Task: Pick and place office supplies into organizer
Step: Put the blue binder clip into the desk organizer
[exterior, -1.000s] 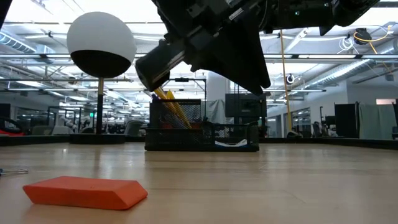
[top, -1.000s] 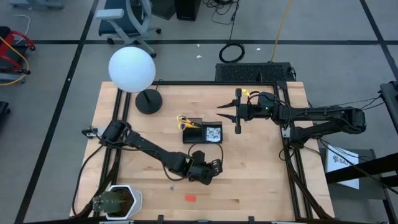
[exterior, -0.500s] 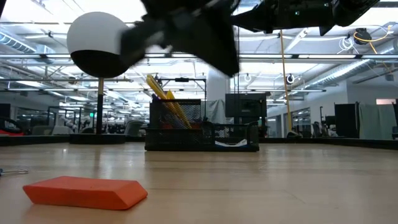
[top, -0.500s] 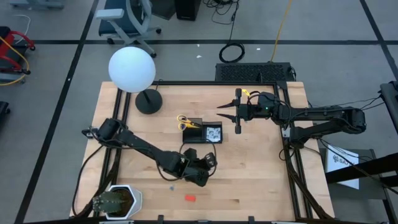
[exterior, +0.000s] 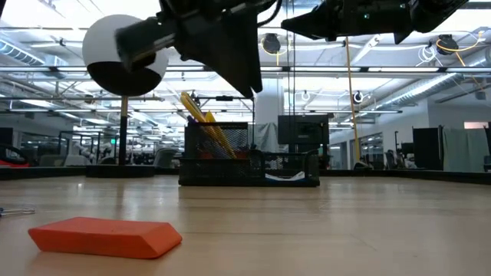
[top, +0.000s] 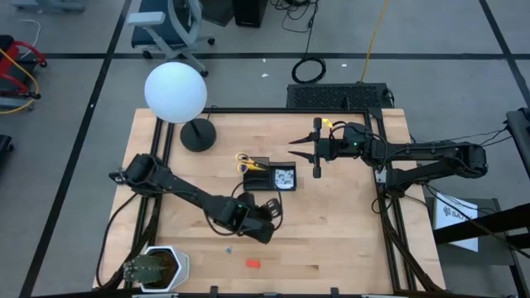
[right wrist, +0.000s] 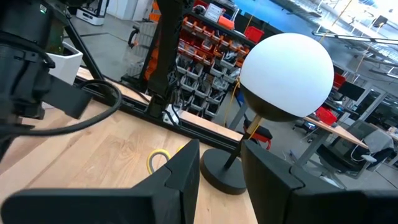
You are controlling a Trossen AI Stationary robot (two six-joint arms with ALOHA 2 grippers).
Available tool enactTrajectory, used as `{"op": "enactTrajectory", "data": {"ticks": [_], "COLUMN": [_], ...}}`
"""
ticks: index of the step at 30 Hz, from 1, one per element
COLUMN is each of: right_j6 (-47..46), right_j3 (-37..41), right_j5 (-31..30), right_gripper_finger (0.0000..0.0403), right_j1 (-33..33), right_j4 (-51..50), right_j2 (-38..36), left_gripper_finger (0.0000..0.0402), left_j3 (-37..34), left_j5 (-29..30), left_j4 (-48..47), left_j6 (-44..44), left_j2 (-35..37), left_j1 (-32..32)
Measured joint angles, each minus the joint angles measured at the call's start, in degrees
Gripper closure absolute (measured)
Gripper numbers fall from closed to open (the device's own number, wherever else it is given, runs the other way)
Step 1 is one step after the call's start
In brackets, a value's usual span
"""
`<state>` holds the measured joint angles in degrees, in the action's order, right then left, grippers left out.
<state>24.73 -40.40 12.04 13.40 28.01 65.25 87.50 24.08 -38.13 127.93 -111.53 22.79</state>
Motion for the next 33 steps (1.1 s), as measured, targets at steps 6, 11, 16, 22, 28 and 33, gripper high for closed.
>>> {"op": "enactTrajectory", "data": {"ticks": [6,11,16,22,28,33], "right_j6": [0.0,0.0,0.0,0.0,0.0,0.0], "right_j3": [0.0,0.0,0.0,0.0,0.0,0.0], "right_j5": [0.0,0.0,0.0,0.0,0.0,0.0], "right_gripper_finger": [0.0293,0.0293,0.0293,0.0293,0.0293,0.0293], "right_j1": [0.0,0.0,0.0,0.0,0.0,0.0], "right_j4": [0.0,0.0,0.0,0.0,0.0,0.0], "right_j2": [0.0,0.0,0.0,0.0,0.0,0.0], "left_gripper_finger": [0.035,0.035,0.0349,0.0324,0.0324,0.0329], "left_j3": [0.0,0.0,0.0,0.0,0.0,0.0], "left_j5": [-3.2,-9.3,-13.5,-11.5,-8.6,-8.2], "left_j4": [-2.6,-14.7,-20.2,-22.0,-22.2,-21.9], "left_j6": [-2.2,2.4,4.4,2.9,-8.2,-17.5], "left_j2": [0.0,-0.1,-0.7,-0.7,-0.7,-0.7], "left_j1": [2.0,3.3,4.2,5.6,7.0,7.0]}}
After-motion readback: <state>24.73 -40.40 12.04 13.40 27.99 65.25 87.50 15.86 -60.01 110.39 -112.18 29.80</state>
